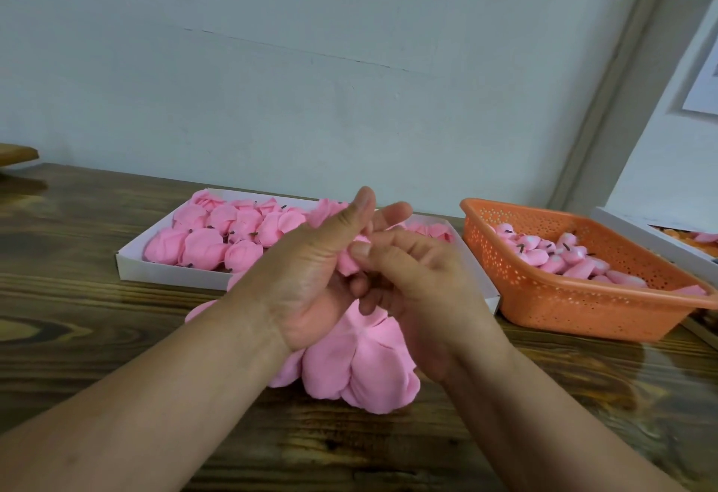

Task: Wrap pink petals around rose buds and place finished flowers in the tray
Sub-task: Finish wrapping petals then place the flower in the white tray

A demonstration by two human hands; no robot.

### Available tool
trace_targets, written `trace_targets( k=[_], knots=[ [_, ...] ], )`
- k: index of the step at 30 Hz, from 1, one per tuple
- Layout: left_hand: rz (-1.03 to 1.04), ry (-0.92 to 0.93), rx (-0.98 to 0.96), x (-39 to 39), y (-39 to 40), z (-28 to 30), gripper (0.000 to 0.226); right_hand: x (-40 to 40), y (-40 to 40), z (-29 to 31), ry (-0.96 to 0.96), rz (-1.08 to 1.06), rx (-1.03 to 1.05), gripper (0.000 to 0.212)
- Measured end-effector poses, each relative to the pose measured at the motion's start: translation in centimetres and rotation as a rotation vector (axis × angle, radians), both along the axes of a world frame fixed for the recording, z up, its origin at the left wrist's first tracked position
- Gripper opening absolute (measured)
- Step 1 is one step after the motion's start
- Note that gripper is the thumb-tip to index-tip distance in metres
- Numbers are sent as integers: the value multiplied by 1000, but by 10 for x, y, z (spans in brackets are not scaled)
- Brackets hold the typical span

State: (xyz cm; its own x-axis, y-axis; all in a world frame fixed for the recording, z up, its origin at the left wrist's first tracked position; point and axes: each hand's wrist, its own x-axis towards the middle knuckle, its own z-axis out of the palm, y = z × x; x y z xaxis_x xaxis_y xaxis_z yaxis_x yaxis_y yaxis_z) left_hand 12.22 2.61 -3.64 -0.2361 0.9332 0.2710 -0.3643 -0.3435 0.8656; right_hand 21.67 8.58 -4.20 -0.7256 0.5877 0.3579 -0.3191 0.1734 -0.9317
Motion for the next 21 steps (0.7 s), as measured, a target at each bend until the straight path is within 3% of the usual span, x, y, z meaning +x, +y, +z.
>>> trace_targets(
  k=[4,8,12,18,21],
  knots=[
    [49,-7,-43,-6,4,-1,38,-1,5,-2,-62,88,-152,15],
    [223,61,-91,-19,14,4,52,6,19,1,-120,-69,84,11],
    [644,413,-168,-65,26,31,60,15,50,5,-51,-427,164,12],
    [641,724,-377,-92,56,31,36,18,70,0,-58,-571,144,11],
    [726,1090,-518,-102,69,14,30,19,74,0,-62,-592,164,10]
  ],
)
